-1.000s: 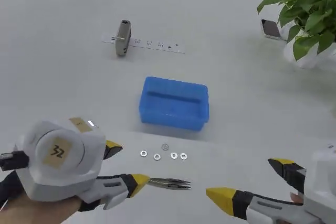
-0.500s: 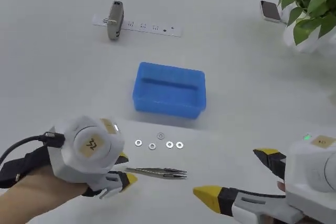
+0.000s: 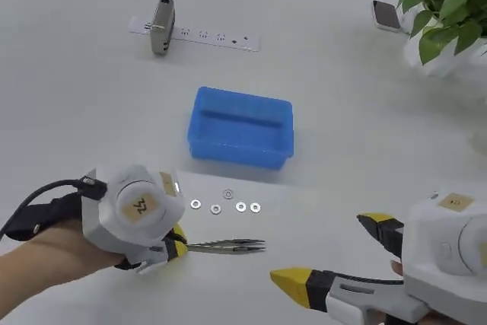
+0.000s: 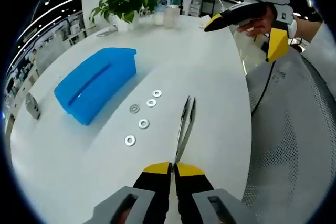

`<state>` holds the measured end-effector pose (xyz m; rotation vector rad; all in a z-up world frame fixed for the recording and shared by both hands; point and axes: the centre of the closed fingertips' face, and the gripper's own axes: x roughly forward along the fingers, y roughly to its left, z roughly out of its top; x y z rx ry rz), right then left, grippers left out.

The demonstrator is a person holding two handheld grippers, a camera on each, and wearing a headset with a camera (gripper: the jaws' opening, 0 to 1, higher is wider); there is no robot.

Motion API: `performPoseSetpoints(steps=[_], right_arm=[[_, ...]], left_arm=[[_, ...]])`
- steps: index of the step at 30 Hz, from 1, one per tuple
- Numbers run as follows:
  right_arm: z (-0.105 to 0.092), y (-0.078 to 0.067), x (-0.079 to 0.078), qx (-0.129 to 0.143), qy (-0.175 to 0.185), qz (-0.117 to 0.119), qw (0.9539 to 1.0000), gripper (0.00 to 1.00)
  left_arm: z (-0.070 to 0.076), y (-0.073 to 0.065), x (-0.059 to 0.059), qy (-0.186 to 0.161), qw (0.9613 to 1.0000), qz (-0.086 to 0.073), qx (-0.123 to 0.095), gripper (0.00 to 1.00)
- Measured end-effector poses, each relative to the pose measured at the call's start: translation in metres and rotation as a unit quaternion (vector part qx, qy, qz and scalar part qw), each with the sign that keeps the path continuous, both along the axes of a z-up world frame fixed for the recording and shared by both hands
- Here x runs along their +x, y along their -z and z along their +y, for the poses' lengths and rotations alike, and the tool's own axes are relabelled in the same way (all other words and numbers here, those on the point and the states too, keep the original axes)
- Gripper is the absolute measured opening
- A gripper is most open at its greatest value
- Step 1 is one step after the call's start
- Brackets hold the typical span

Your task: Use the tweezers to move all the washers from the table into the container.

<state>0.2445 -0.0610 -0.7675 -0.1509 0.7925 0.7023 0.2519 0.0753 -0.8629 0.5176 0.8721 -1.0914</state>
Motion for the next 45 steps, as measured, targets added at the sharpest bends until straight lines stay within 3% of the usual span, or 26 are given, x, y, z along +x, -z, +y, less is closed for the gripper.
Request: performPoseSetpoints(steps=[2, 3, 4, 7, 10, 12, 14, 17, 21, 25, 29, 31, 33, 36, 39, 42, 45], right_arm=[[0.001, -0.001, 0.0, -0.001, -0.004, -0.002, 1.0, 0.88], [0.002, -0.002, 0.0, 0.0, -0.005, -0.003, 1.0, 0.88], [0.004, -0.003, 0.0, 0.001, -0.007, -0.003, 1.0, 0.88], [0.012, -0.007, 0.0, 0.006, -0.023, -0.009, 0.9997, 0.86], [0.024, -0.007, -0.006, 0.017, -0.055, -0.003, 0.9983, 0.76], [0.033, -0.006, -0.01, 0.028, -0.069, 0.001, 0.9972, 0.72], [0.039, -0.005, -0.014, 0.029, -0.087, 0.001, 0.9957, 0.67], [0.046, 0.0, -0.02, 0.025, -0.112, 0.001, 0.9934, 0.56], [0.055, 0.006, -0.025, 0.024, -0.145, 0.003, 0.9892, 0.39], [0.068, 0.009, -0.026, 0.027, -0.174, 0.003, 0.9844, 0.29], [0.081, 0.015, -0.024, 0.022, -0.205, -0.002, 0.9784, 0.22], [0.088, 0.018, -0.024, 0.015, -0.228, -0.004, 0.9735, 0.2], [0.097, 0.018, -0.024, 0.01, -0.259, -0.014, 0.9656, 0.19], [0.108, 0.02, -0.025, 0.006, -0.283, -0.018, 0.9589, 0.2], [0.117, 0.022, -0.025, 0.006, -0.299, -0.019, 0.9539, 0.2], [0.121, 0.026, -0.026, 0.014, -0.309, -0.007, 0.9511, 0.18], [0.122, 0.026, -0.023, -0.002, -0.325, -0.025, 0.9453, 0.12]], left_arm=[[0.0, 0.0, -0.004, 0.022, 0.9997, -0.004, 0.005, 0.0], [0.0, -0.002, -0.002, 0.035, 0.9992, -0.018, 0.009, 0.0], [0.001, -0.004, -0.005, 0.043, 0.9987, -0.023, 0.013, 0.0], [-0.001, -0.017, -0.007, 0.045, 0.9983, -0.035, 0.011, 0.0], [-0.005, -0.03, -0.01, 0.041, 0.9982, -0.043, 0.008, 0.0], [-0.01, -0.044, -0.011, 0.044, 0.9972, -0.06, 0.0, 0.0], [-0.013, -0.054, -0.014, 0.045, 0.9971, -0.062, -0.004, 0.0], [-0.019, -0.075, -0.016, 0.041, 0.9958, -0.079, -0.017, 0.0], [-0.027, -0.095, -0.019, 0.034, 0.9947, -0.088, -0.041, 0.0], [-0.031, -0.104, -0.023, 0.032, 0.9944, -0.09, -0.047, 0.0], [-0.035, -0.108, -0.026, 0.039, 0.9938, -0.094, -0.044, 0.0], [-0.035, -0.112, -0.027, 0.05, 0.993, -0.1, -0.036, 0.0], [-0.036, -0.115, -0.028, 0.059, 0.9926, -0.101, -0.032, 0.0], [-0.038, -0.119, -0.028, 0.068, 0.9921, -0.101, -0.033, 0.0], [-0.039, -0.118, -0.029, 0.077, 0.9923, -0.093, -0.03, 0.0], [-0.039, -0.118, -0.028, 0.081, 0.9917, -0.096, -0.026, 0.0], [-0.038, -0.12, -0.028, 0.088, 0.9912, -0.097, -0.02, 0.0]])
